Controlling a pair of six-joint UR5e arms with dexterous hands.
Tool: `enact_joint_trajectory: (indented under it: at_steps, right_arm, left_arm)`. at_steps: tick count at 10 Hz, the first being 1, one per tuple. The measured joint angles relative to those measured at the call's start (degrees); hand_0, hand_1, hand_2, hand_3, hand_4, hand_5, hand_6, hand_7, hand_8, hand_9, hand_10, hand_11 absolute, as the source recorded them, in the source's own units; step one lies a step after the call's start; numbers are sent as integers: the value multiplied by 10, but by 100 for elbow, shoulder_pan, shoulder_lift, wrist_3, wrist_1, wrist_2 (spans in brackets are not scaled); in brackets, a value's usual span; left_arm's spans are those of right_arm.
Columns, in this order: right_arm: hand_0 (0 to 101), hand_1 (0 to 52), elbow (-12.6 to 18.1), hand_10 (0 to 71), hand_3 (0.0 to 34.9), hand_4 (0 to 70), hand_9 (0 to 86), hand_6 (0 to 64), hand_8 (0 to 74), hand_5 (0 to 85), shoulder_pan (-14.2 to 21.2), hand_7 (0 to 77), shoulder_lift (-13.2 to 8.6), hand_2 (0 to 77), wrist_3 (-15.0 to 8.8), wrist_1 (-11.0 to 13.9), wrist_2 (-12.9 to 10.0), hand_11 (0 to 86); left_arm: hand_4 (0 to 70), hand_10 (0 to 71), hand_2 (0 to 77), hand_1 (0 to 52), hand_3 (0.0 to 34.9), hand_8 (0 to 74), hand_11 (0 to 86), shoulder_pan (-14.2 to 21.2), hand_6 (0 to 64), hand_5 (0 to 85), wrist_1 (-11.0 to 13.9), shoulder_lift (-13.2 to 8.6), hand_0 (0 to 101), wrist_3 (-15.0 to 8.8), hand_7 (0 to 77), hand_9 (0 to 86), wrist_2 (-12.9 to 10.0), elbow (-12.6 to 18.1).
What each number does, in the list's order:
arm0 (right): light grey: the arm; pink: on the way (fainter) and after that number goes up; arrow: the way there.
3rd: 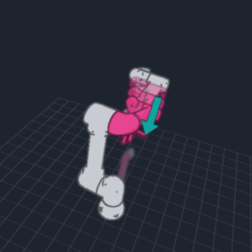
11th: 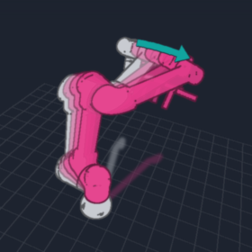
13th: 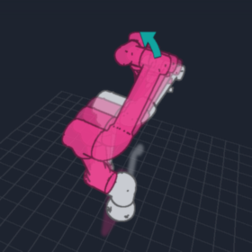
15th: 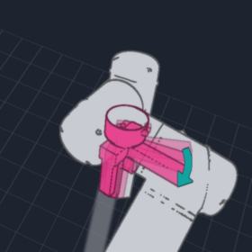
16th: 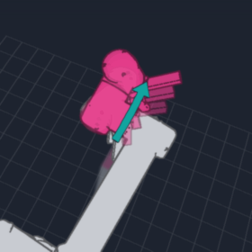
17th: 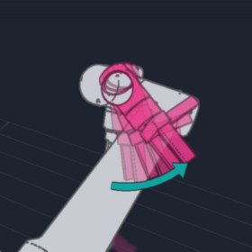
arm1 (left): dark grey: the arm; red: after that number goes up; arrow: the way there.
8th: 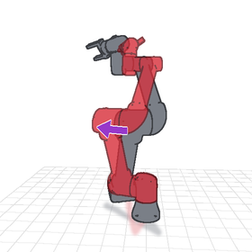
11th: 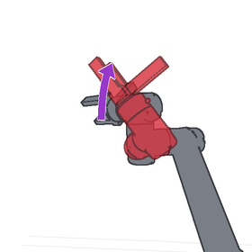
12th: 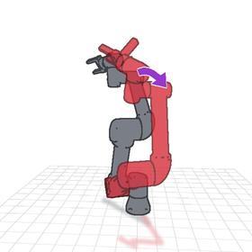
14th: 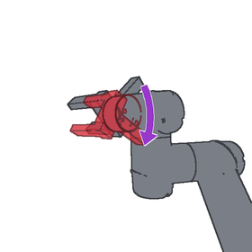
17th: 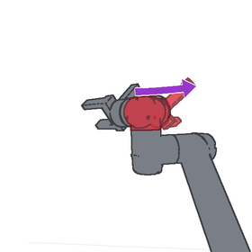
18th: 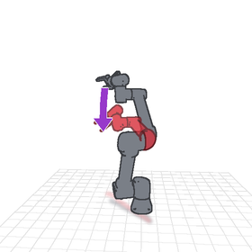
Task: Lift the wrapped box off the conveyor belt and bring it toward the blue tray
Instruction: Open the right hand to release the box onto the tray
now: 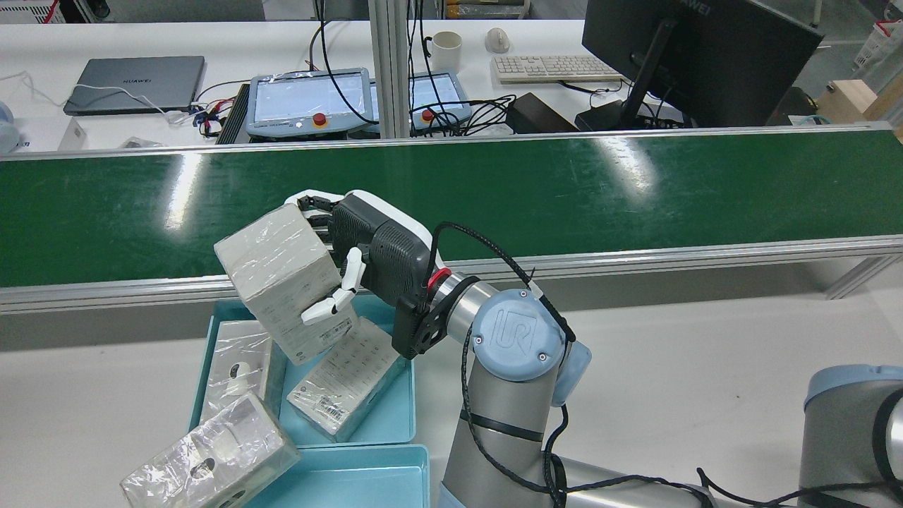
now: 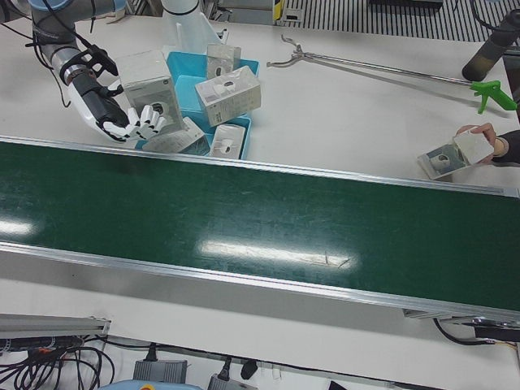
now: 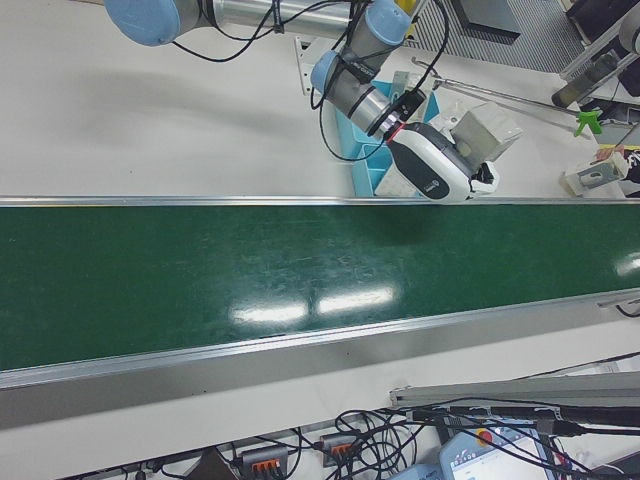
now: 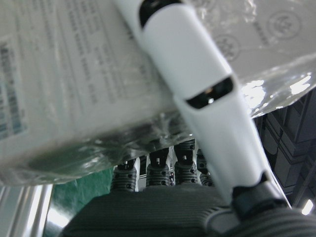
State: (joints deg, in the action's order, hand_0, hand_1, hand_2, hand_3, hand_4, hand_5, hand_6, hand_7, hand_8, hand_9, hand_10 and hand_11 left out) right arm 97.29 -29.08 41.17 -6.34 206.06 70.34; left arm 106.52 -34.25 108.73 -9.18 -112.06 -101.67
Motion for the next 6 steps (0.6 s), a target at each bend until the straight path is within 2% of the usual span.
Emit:
enact_joint_trajectory:
  at_steps: [1,2,3,4,5,6]
  right_arm:
    - [529,22,-76,529,0,169,376,464,545,627,49,404,-10,295,4,-125,23,344]
    - [519,125,-130,524,0,153,322,393,496,333,75,273,-21,218,7,-237,41,316]
    - [519,125,-159,458,0,153,322,393,496,333,86,273,-39,218,8,-296,52,262]
    - [519,125,-170,458,0,153,322,393,496,333,91,273,-58,218,9,-325,59,262]
    - [480,267,-172,267,1,142,175,256,344,229,93,164,-71,87,12,-337,66,38]
    - [484,169,-169,142,27,142,82,147,235,229,94,71,-74,33,17,-342,70,16]
  left_arm:
    - [0,5,5,0,0,5,5,0,5,11,0,0,0,0,5,0,0,0]
    - [0,5,5,0,0,5,5,0,5,11,0,0,0,0,5,0,0,0]
    - [0,5,11,0,0,5,5,0,5,11,0,0,0,0,5,5,0,0]
    - [0,5,11,0,0,5,5,0,5,11,0,0,0,0,5,5,0,0]
    - [0,5,11,0,0,5,5,0,5,11,0,0,0,0,5,5,0,0]
    - [0,5,11,0,0,5,5,0,5,11,0,0,0,0,5,0,0,0]
